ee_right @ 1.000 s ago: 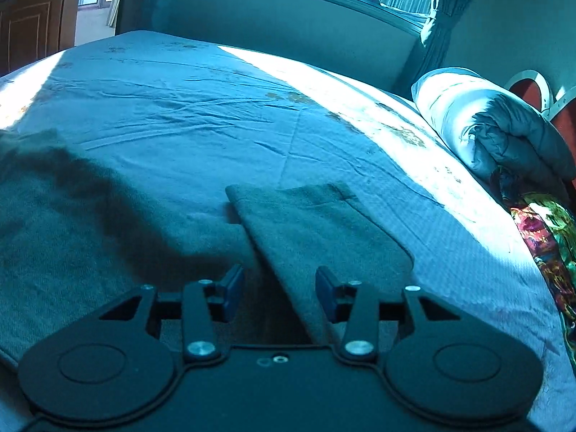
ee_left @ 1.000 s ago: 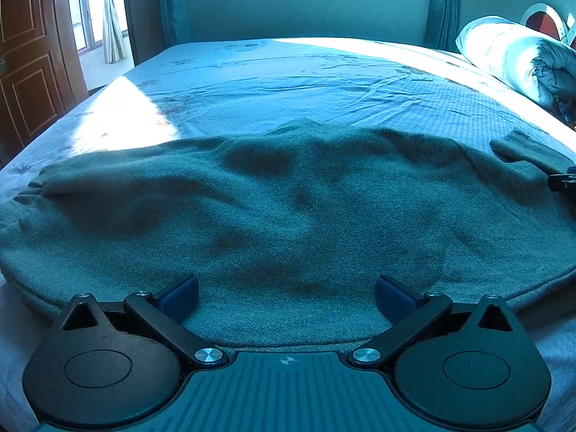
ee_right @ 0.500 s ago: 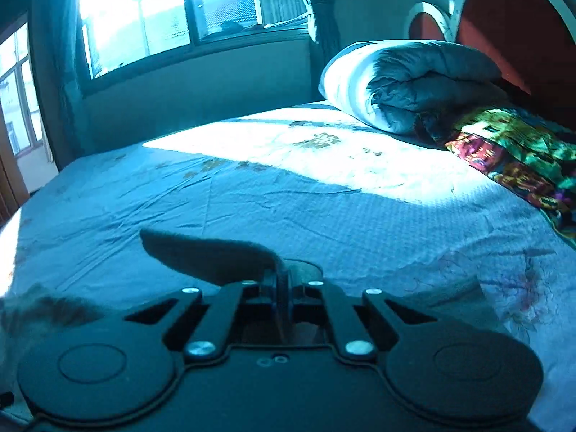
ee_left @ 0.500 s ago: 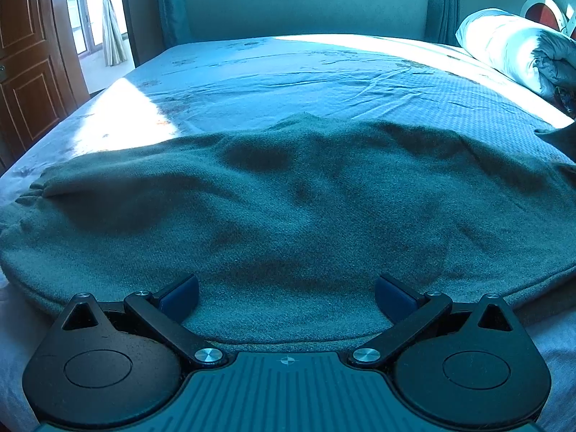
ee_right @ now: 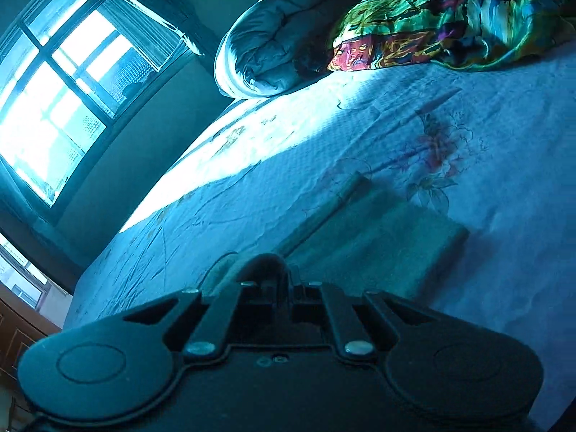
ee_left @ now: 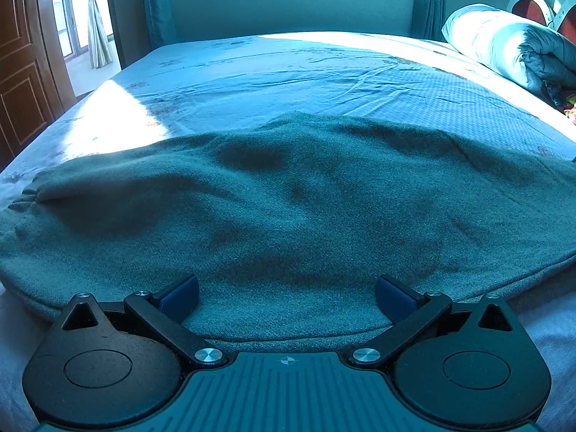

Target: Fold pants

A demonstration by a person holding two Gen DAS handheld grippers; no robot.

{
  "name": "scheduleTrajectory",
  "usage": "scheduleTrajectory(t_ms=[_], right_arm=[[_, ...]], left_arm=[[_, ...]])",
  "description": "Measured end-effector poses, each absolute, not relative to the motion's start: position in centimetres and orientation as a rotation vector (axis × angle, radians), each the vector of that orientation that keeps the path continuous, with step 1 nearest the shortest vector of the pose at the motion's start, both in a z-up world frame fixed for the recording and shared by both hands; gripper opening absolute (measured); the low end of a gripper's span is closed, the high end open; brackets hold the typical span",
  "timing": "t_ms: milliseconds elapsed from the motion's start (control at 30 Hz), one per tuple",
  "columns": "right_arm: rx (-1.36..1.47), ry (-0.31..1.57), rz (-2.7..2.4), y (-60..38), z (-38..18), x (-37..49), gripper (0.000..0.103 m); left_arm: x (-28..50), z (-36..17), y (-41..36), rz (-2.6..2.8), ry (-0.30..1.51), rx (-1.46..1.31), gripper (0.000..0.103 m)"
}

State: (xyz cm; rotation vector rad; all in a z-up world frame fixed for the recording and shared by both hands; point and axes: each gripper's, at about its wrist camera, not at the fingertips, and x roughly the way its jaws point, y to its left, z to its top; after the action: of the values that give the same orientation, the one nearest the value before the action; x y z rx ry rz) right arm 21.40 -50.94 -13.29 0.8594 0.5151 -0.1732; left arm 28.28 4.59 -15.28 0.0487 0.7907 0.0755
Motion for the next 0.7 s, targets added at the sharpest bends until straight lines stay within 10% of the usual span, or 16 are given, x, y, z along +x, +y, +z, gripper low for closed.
scheduleTrajectory(t_ms=[700], right_arm=[[0.780,0.723,-0.061,-50.8,-13.7,19.4,0.035]], left_arm=[[28.1,-15.3,4.8,0.057,0.793,0.050,0.103]])
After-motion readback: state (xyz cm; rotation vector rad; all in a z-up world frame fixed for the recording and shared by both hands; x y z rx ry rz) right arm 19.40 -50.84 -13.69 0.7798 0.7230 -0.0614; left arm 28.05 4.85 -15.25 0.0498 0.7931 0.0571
